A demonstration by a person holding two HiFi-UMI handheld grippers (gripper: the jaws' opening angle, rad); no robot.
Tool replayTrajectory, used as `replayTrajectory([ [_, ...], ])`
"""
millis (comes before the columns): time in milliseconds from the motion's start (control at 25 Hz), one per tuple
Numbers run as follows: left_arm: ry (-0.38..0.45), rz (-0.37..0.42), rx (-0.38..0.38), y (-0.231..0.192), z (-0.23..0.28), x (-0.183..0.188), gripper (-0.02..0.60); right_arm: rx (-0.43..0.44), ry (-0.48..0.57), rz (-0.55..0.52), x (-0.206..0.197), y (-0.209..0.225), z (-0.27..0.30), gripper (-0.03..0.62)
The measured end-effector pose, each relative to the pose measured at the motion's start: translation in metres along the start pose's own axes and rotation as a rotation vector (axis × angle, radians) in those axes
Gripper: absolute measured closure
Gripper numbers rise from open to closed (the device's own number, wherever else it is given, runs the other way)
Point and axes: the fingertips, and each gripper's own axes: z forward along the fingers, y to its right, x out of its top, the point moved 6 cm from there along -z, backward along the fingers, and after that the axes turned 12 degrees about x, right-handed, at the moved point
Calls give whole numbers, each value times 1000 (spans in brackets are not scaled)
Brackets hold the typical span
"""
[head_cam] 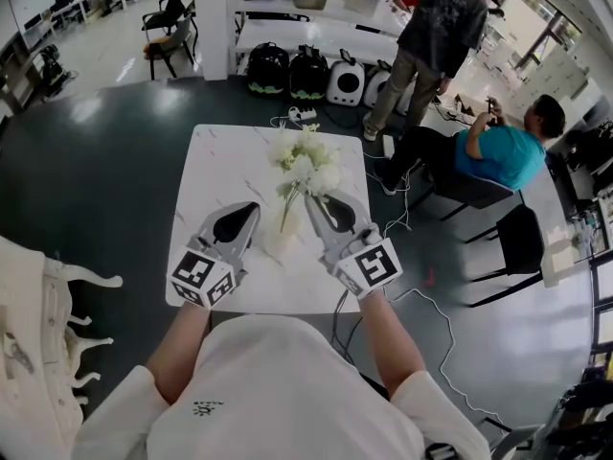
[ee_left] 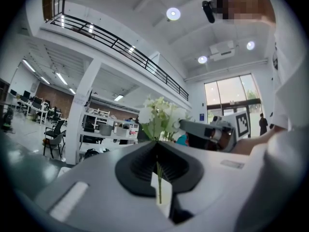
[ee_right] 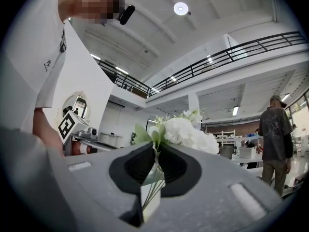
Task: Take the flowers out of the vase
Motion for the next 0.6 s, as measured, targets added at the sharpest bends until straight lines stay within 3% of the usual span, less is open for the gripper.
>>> replayTrajectory([
  [600,9,7,3,-2,0,4,592,-31,46,-66,30,17,-5,572],
])
